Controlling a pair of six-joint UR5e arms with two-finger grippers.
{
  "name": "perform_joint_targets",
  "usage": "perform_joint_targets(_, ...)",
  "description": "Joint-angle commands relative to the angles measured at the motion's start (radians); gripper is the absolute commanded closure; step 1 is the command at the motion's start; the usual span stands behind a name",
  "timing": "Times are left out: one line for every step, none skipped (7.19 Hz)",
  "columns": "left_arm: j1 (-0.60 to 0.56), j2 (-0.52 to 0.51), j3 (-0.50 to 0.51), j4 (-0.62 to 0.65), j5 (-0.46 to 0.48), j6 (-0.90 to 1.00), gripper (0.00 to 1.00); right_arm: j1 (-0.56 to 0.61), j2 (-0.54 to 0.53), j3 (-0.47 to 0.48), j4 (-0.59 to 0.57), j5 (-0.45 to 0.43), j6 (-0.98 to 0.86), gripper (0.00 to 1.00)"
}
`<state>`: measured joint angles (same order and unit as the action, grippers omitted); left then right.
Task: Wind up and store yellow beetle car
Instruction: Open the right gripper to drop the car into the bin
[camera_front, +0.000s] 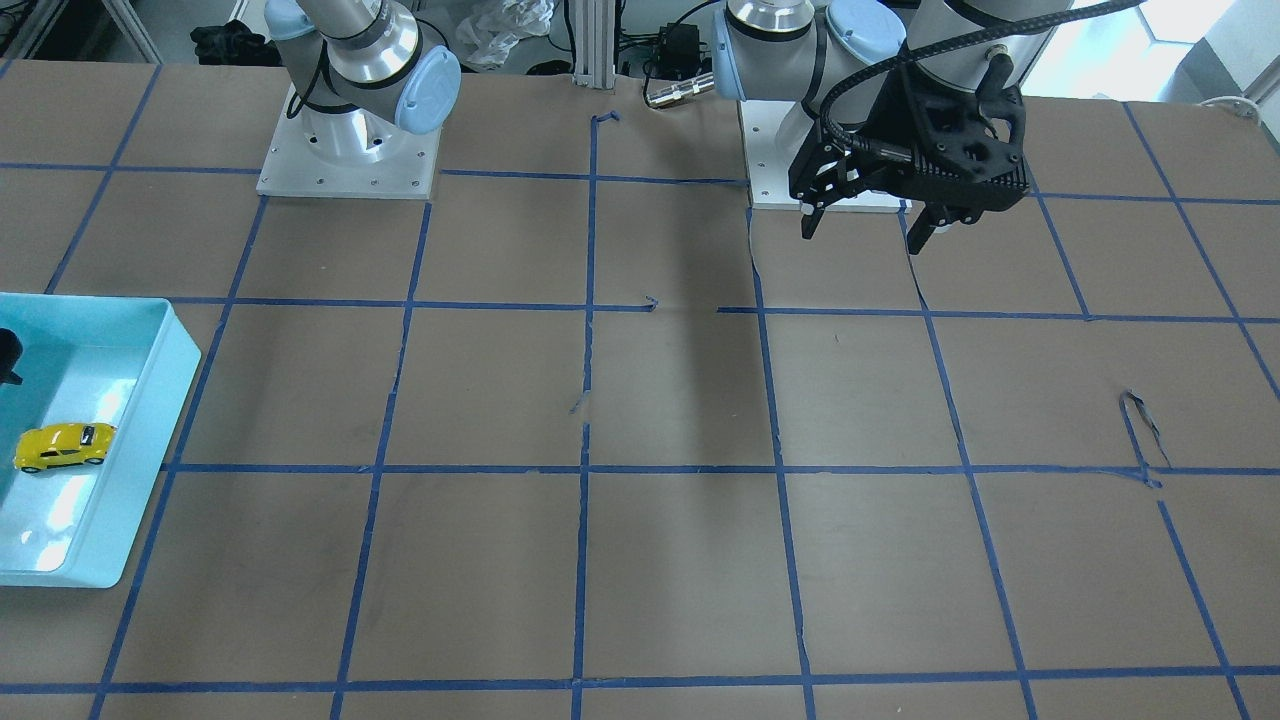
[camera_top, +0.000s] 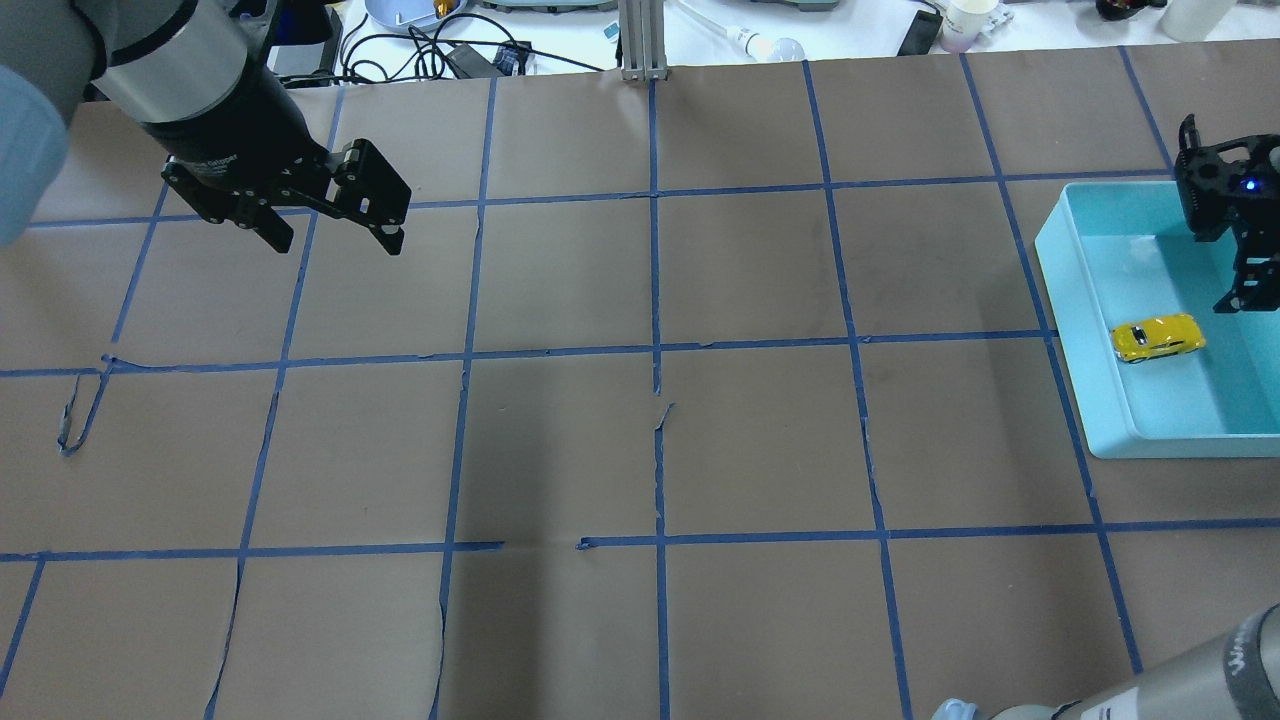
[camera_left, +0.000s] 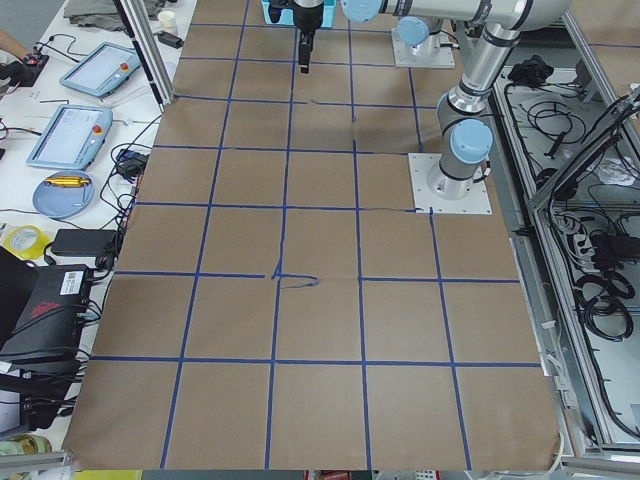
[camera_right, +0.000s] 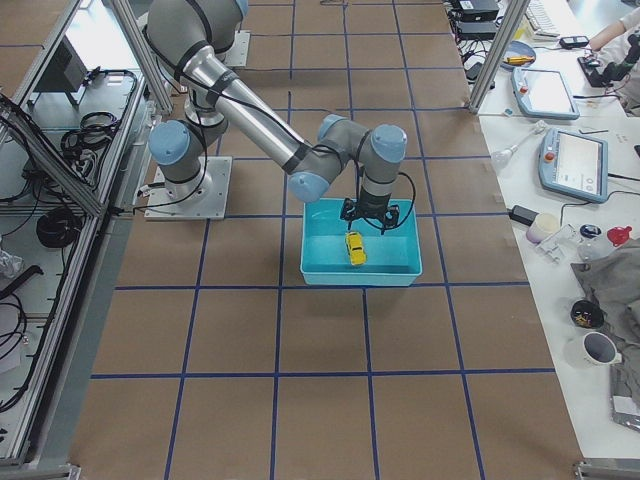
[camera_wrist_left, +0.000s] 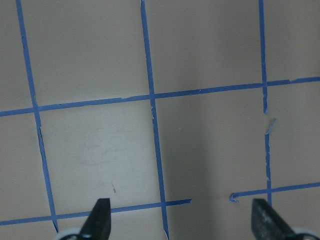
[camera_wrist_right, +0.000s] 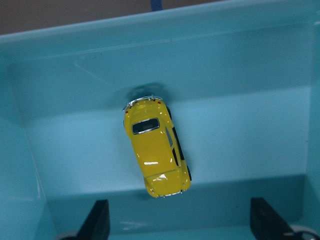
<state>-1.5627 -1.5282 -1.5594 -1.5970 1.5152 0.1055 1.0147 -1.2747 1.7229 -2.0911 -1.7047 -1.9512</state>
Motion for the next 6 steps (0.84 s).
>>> perform_joint_targets(0.001, 0.000, -0.001, 0.000, -0.003, 0.000, 0.00, 0.007, -0.112, 0.001, 0.054, 0.004, 0.220, 0.00)
perform_joint_targets(0.001, 0.000, -0.001, 0.000, -0.001, 0.002, 0.00, 0.030, -0.148, 0.003, 0.115, 0.028, 0.446, 0.00)
perform_joint_targets(0.001, 0.000, -0.001, 0.000, -0.001, 0.000, 0.00, 0.054, -0.182, 0.003, 0.200, 0.074, 0.712, 0.00)
perform_joint_targets(0.001, 0.000, -0.001, 0.000, -0.003, 0.002, 0.00, 0.094, -0.233, 0.006, 0.236, 0.098, 0.941, 0.00)
perform_joint_targets(0.003, -0.001, -0.001, 0.000, -0.003, 0.002, 0.00, 0.147, -0.280, 0.006, 0.300, 0.096, 1.186, 0.00)
perform_joint_targets(0.003, -0.001, -0.001, 0.000, -0.003, 0.002, 0.00, 0.213, -0.316, 0.006, 0.381, 0.105, 1.436, 0.00)
